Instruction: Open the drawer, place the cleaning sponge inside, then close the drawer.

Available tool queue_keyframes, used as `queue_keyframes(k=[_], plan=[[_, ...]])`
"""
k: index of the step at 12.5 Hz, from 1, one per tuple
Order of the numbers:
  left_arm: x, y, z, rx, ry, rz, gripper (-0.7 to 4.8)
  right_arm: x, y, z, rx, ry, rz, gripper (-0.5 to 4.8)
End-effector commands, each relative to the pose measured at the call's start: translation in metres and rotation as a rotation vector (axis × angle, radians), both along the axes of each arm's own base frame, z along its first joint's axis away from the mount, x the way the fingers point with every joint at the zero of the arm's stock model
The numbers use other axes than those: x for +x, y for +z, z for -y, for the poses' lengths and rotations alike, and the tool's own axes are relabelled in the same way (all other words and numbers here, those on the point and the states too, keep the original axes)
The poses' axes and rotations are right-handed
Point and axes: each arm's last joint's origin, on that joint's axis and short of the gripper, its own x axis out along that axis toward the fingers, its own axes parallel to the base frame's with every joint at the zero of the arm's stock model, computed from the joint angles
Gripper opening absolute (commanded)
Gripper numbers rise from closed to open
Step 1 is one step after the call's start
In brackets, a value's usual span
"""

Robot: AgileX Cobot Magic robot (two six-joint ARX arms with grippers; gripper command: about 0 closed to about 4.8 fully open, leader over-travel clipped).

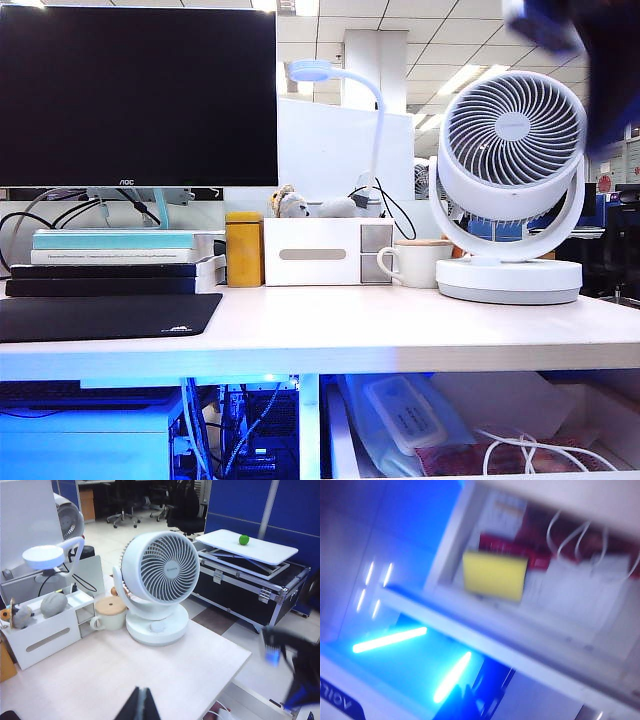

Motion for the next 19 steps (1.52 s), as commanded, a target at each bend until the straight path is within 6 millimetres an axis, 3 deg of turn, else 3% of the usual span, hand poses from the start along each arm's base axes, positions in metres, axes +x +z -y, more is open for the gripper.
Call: queue_keyframes(k=[1,6,11,19], plan=[[-0.002,0.003,-0.001,-0.010,-0.006,0.016,-0.06,-0.009,-0.053,0.001,0.011,0.036,-0.125,-0.06],[-0.002,0.003,-0.001,-0.009,-0.006,0.015,-0.06,-0.019,-0.101,0.004,-0.005,0.035,-0.191,-0.06],[-0.002,0.003,-0.001,-0.007,-0.006,0.013,-0.06,-0.014,-0.121,0.002,-0.016,0.062,-0.207,-0.06],[-0.002,0.003,-0.001,-0.007,-0.003,0.013,-0.06,0.006,-0.169,-0.003,-0.111,0.127,-0.332,-0.06]])
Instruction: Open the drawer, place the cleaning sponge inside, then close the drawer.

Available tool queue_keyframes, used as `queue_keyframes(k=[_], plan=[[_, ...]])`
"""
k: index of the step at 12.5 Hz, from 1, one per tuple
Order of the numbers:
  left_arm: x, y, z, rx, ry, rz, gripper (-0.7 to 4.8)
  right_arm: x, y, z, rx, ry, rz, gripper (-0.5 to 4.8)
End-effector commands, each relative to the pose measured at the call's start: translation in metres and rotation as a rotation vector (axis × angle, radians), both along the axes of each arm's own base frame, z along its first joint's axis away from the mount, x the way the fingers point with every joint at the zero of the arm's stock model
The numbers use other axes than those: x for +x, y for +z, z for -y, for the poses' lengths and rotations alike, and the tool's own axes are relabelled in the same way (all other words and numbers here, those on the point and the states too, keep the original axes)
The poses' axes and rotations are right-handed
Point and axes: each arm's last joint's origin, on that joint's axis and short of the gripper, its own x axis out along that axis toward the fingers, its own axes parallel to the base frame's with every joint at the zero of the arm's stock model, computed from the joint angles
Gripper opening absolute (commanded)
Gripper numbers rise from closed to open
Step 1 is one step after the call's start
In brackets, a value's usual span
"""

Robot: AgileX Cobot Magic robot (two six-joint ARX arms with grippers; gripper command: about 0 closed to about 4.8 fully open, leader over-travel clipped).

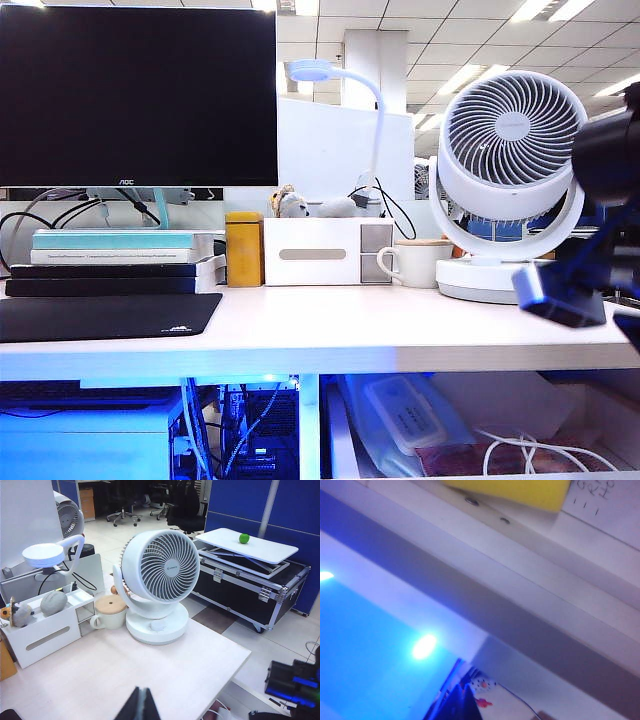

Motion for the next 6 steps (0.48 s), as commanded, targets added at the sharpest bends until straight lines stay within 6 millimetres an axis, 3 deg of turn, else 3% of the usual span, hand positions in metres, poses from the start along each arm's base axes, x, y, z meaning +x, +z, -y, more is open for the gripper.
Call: queue_keyframes(k=[1,6], plan=[[-0.001,0.004,-0.001,-0.010,-0.002,0.019,-0.06,0.007,-0.014,-0.001,-0.066,0.014,0.012,-0.06],[-0.001,0.004,-0.001,-0.011,-0.001,0.020,-0.06,0.021,-0.014,-0.003,-0.113,-0.009,0.173,-0.05]])
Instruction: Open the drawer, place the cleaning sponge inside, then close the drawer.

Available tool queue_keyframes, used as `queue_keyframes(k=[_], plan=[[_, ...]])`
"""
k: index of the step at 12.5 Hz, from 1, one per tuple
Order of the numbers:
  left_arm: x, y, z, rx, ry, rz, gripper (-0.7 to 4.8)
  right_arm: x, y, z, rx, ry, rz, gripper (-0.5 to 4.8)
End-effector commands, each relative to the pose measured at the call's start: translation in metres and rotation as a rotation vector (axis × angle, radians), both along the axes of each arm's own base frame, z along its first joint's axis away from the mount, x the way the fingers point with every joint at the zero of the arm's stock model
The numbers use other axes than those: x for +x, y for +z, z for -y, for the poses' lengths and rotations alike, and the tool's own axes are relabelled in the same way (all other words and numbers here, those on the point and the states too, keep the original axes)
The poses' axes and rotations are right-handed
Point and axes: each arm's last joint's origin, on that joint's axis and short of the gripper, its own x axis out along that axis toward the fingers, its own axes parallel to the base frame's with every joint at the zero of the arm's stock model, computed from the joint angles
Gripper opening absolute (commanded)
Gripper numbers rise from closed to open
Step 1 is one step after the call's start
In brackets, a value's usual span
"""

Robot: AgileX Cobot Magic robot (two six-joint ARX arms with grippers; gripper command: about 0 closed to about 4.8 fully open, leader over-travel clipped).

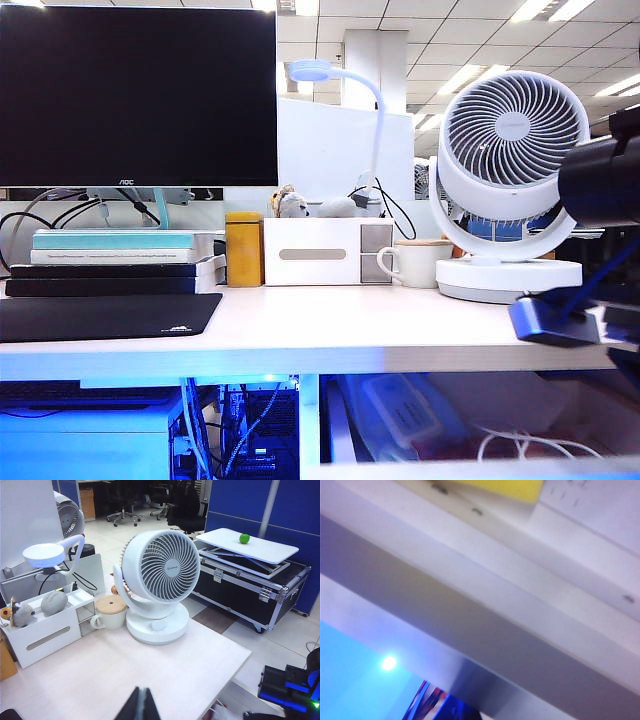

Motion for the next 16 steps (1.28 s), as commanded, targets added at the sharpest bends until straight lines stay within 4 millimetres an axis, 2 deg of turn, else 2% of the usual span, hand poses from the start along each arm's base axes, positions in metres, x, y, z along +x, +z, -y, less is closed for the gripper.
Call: queue_keyframes(k=[1,2,6,9,11,13,16], plan=[[-0.001,0.004,-0.001,-0.010,-0.002,0.019,-0.06,0.016,0.002,-0.001,-0.067,-0.022,0.194,-0.06],[-0.001,0.004,-0.001,-0.010,0.002,0.019,-0.06,0.021,0.004,-0.002,-0.085,-0.031,0.252,-0.06],[-0.001,0.003,-0.001,-0.010,0.002,0.019,-0.06,0.022,0.004,-0.003,-0.059,-0.034,0.252,-0.06],[-0.001,0.003,-0.001,-0.010,0.002,0.019,-0.06,0.038,0.010,-0.008,0.004,-0.048,0.426,-0.06],[-0.001,0.003,-0.001,-0.010,0.002,0.018,-0.06,0.041,0.010,-0.009,0.016,-0.060,0.452,-0.06],[-0.001,0.003,-0.001,-0.010,0.002,0.019,-0.06,0.043,0.006,-0.010,0.014,-0.065,0.448,-0.06],[-0.001,0.004,-0.001,-0.010,0.002,0.018,-0.06,0.052,-0.014,-0.013,0.018,-0.081,0.449,-0.05]])
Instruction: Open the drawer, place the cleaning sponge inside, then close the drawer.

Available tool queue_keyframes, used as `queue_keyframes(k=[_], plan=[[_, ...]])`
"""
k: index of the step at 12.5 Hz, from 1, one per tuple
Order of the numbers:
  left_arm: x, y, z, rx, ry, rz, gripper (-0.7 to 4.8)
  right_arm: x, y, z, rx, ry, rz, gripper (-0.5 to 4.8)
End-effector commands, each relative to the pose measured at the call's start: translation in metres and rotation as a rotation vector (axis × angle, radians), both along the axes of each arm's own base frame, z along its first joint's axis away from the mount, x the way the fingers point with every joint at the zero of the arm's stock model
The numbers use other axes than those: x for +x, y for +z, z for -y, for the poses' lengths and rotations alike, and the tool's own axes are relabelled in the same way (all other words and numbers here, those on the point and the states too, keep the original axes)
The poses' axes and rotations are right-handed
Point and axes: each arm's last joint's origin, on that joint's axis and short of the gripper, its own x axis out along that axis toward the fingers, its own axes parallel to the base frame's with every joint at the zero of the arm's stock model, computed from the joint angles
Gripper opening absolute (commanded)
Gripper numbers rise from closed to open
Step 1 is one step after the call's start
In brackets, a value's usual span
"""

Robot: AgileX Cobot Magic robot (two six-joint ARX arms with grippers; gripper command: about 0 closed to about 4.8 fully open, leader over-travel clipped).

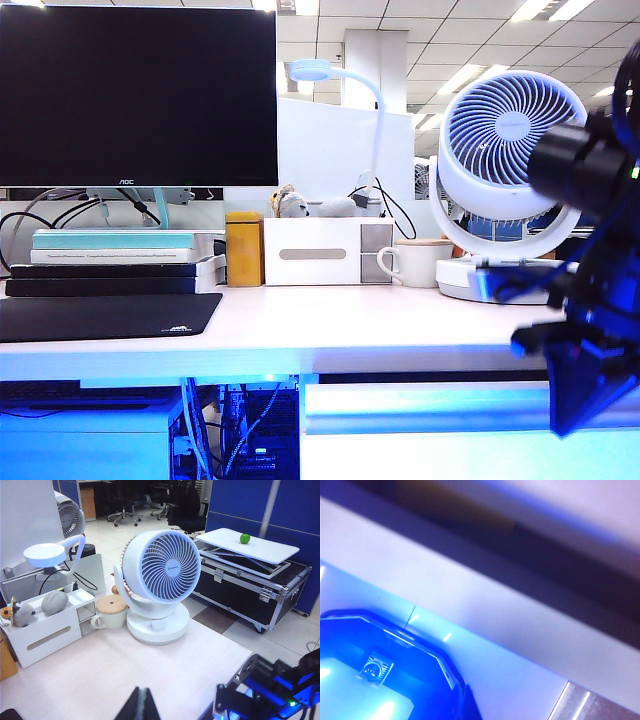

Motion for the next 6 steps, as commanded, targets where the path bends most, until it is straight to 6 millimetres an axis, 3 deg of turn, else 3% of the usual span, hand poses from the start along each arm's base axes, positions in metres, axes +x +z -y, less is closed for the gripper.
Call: queue_keyframes(k=[1,6], plan=[[-0.001,0.003,-0.001,-0.010,0.000,0.018,-0.06,0.010,-0.005,-0.003,0.029,-0.030,0.062,-0.06],[-0.001,0.003,-0.001,-0.010,0.000,0.018,-0.06,0.026,-0.001,-0.007,0.038,-0.050,0.192,-0.06]])
